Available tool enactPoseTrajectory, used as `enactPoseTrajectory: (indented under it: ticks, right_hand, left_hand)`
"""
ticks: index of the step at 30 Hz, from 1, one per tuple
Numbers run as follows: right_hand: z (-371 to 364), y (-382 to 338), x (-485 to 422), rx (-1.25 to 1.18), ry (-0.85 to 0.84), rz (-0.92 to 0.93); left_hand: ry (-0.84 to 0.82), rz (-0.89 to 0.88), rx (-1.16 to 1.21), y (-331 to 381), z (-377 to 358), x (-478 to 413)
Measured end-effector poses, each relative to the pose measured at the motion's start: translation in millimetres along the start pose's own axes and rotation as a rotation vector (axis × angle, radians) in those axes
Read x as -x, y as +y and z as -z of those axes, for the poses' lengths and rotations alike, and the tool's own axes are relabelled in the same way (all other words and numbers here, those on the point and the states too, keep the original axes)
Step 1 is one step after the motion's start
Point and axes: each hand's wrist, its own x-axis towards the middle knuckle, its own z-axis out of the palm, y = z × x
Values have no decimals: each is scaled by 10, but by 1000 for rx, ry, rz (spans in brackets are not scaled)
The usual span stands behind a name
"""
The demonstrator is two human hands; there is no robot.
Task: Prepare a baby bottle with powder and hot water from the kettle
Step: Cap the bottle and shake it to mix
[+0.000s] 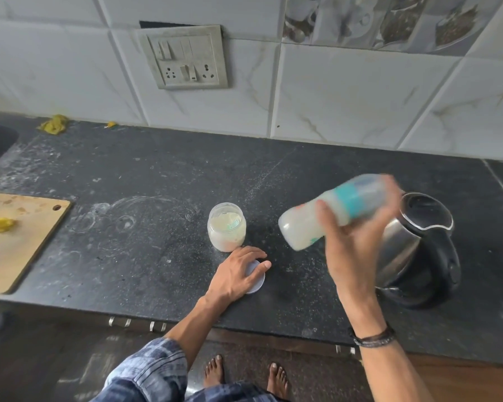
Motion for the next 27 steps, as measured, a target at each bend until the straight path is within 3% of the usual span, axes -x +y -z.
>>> enactPoseTrajectory:
  ticks: [2,7,11,16,19,25,27]
  right_hand:
    - [-23,-32,11,-61,-83,-79]
    - [34,10,-47,-10,111,53]
    - [9,-22,30,-38,-138,-117]
    - [8,20,77,-21,34,31]
    - [2,12,80,-25,-94,-133]
    - [70,-3,62,-1,85,34]
    - [45,1,46,37,-36,-54]
  left_hand:
    - [-8,-4,3,3,-3,12]
    - [1,3,-10,22,-1,-1]
    - [-9,-12,-20,-9,-7,3]
    - [7,-11,-20,-6,-19,-4]
    - [3,-25,-15,-36,-20,-1]
    - [22,-22,-15,-37,-36,-13]
    - [17,-25,-6,-48,-37,-10]
